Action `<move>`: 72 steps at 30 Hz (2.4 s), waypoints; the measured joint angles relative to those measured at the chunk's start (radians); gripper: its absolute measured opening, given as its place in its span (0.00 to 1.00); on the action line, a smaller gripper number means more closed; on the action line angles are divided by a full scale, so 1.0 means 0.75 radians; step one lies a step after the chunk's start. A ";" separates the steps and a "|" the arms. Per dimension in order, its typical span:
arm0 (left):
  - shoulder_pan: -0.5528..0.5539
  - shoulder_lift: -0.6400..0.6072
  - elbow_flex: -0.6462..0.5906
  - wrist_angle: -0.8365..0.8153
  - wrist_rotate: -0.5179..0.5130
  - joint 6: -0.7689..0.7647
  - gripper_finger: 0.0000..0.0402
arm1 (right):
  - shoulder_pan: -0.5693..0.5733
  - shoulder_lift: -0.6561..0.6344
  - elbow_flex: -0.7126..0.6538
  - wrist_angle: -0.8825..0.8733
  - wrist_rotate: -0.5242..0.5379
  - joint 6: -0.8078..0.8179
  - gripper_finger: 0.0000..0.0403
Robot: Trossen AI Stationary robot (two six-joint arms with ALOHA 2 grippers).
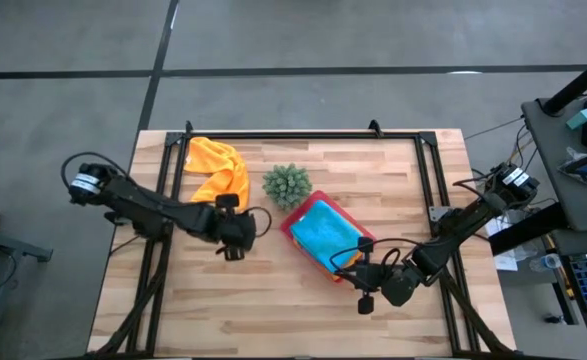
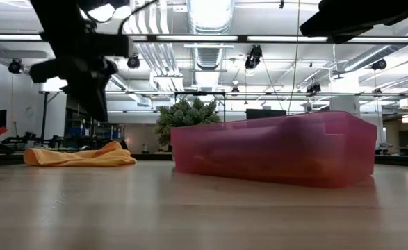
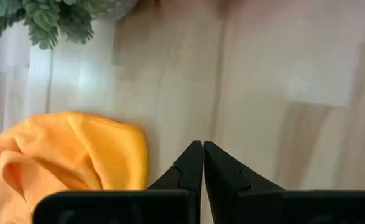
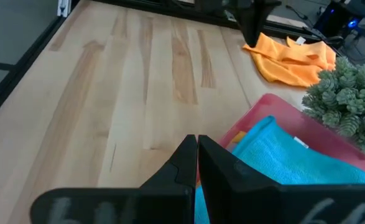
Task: Fold microfiber towels
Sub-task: Fold the orange microfiber cloth
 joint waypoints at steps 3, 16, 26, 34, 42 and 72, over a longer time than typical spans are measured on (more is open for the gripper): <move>0.090 0.000 -0.024 0.044 0.012 0.076 0.00 | 0.000 0.000 -0.003 -0.002 0.000 -0.003 0.02; 0.319 0.001 -0.225 0.288 0.045 0.155 0.15 | 0.000 0.000 -0.013 -0.002 0.001 -0.003 0.02; 0.396 0.002 -0.385 0.545 0.005 0.157 0.39 | 0.000 0.000 -0.014 -0.001 0.001 0.000 0.02; 0.406 0.002 -0.451 0.689 0.008 0.153 0.37 | 0.000 0.000 -0.015 -0.001 0.001 0.021 0.02; 0.409 0.002 -0.482 0.710 0.014 0.119 0.22 | 0.000 0.000 -0.015 -0.001 0.001 0.023 0.02; -0.163 -0.190 -0.209 0.719 0.374 -0.198 0.00 | -0.064 0.113 0.087 0.001 -0.004 0.152 0.32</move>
